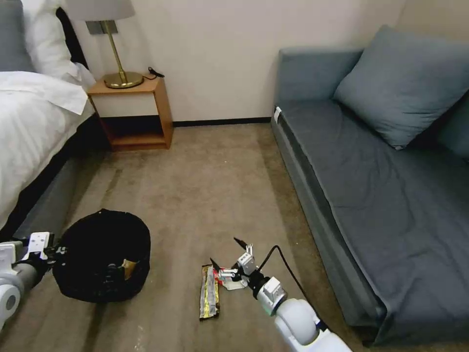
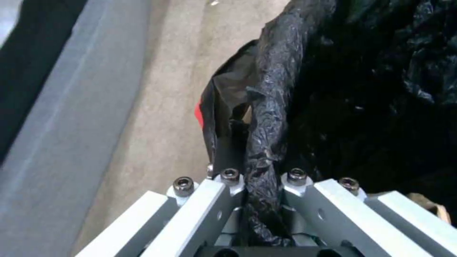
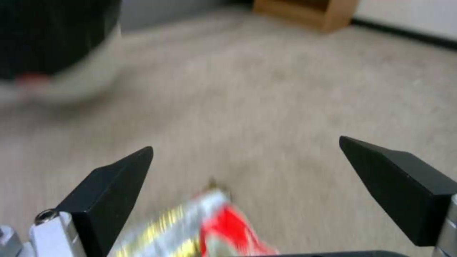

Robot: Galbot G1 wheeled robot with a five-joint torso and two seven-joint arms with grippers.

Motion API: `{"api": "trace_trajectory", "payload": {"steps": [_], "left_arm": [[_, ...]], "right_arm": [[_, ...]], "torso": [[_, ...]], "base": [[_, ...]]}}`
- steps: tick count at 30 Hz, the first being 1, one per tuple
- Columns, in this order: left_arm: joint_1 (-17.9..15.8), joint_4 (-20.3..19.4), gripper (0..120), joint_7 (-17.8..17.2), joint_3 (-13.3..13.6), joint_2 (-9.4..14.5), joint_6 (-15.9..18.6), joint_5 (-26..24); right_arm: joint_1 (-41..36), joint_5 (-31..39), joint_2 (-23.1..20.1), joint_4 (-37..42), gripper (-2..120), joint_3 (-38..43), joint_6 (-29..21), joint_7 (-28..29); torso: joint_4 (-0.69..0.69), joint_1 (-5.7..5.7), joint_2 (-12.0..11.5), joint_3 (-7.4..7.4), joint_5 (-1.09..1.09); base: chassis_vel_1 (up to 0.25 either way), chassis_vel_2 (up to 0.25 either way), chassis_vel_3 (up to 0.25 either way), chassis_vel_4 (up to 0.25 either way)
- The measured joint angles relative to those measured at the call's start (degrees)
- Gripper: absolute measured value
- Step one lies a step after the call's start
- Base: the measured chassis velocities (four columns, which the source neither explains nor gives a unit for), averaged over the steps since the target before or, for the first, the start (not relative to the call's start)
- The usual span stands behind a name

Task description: Pick up the trash bin, then pick up the garbage on the floor and place it into the trash bin.

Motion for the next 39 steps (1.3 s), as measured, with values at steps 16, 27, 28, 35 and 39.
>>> {"api": "trace_trajectory", "payload": {"steps": [16, 27, 28, 35, 39], "left_arm": [[0.4, 0.3, 3, 0.5, -0.7, -0.3, -0.5, 0.9], [-0.9, 0.8, 3, 0.5, 1.1, -0.1, -0.4, 0.9], [-0.9, 0.8, 3, 0.5, 1.2, -0.1, -0.4, 0.9], [-1.3, 0.9, 3, 0.5, 1.7, 0.0, -0.3, 0.8], [-1.3, 0.9, 3, 0.5, 1.6, 0.1, -0.3, 0.8]], "right_arm": [[13.4, -9.8, 2.3, -23.2, 83, -5.6, 2.5, -8.9], [14.2, -11.3, 4.1, -28.5, 42, -4.0, 4.5, -8.2], [14.2, -11.5, 4.2, -28.8, 39, -3.8, 4.7, -8.0], [14.3, -12.5, 4.9, -30.6, 12, -3.2, 6.3, -6.7], [13.5, -10.8, 3.9, -28.1, 1, -3.4, 6.1, -6.5]], "torso": [[0.00, 0.00, 0.0, 0.01, 0.01], [-0.01, 0.00, 0.0, 0.01, 0.00], [-0.01, 0.00, 0.0, 0.01, 0.00], [-0.01, 0.00, 0.0, 0.01, 0.00], [-0.01, 0.00, 0.0, 0.01, 0.00]], "base": [[0.000, 0.000, 0.000, 0.000], [0.000, 0.000, 0.000, 0.000], [0.000, 0.000, 0.000, 0.000], [0.000, 0.000, 0.000, 0.000], [0.000, 0.000, 0.000, 0.000]]}}
